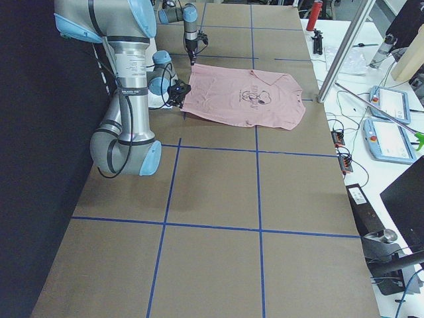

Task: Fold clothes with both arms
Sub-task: 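Grasp both hem corners nearest the robot with left and right grippers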

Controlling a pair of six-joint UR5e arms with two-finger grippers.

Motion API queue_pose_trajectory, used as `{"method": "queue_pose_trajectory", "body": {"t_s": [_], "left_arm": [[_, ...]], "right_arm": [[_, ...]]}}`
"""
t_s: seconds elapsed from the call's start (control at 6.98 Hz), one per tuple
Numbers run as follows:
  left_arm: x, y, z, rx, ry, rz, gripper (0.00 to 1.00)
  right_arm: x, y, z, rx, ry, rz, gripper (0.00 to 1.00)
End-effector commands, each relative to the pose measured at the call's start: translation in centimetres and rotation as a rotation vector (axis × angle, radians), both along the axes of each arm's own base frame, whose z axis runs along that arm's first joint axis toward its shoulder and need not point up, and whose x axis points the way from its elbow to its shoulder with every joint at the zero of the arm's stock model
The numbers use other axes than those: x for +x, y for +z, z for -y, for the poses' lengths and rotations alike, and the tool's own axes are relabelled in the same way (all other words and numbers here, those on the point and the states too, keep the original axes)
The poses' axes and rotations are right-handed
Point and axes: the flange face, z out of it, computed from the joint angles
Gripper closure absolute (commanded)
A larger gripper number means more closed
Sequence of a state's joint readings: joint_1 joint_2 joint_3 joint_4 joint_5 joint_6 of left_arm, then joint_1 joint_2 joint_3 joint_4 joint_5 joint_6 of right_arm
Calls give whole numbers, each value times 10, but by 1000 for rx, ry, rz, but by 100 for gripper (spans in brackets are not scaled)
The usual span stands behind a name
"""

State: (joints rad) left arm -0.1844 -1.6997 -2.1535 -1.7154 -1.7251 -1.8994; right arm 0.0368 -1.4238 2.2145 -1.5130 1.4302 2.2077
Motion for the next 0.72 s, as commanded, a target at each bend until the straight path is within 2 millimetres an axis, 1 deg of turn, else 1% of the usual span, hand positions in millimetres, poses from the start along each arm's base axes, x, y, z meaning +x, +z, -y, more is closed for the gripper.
{"method": "queue_pose_trajectory", "body": {"t_s": [0.0,0.14,0.29,0.43,0.57], "left_arm": [[-25,-45,-48,-96,8,-1,100],[-37,-59,-55,-194,-62,-8,100],[-30,-52,-47,-176,-65,9,100],[-30,-59,-8,-83,-76,-14,100],[-41,-83,51,18,-124,-60,100]], "right_arm": [[52,-3,-13,-36,-58,22,100],[80,-25,-15,-53,-78,75,100],[82,-30,-1,-57,-46,89,100],[69,-4,47,-41,50,30,100],[46,-13,118,115,52,-10,100]]}}
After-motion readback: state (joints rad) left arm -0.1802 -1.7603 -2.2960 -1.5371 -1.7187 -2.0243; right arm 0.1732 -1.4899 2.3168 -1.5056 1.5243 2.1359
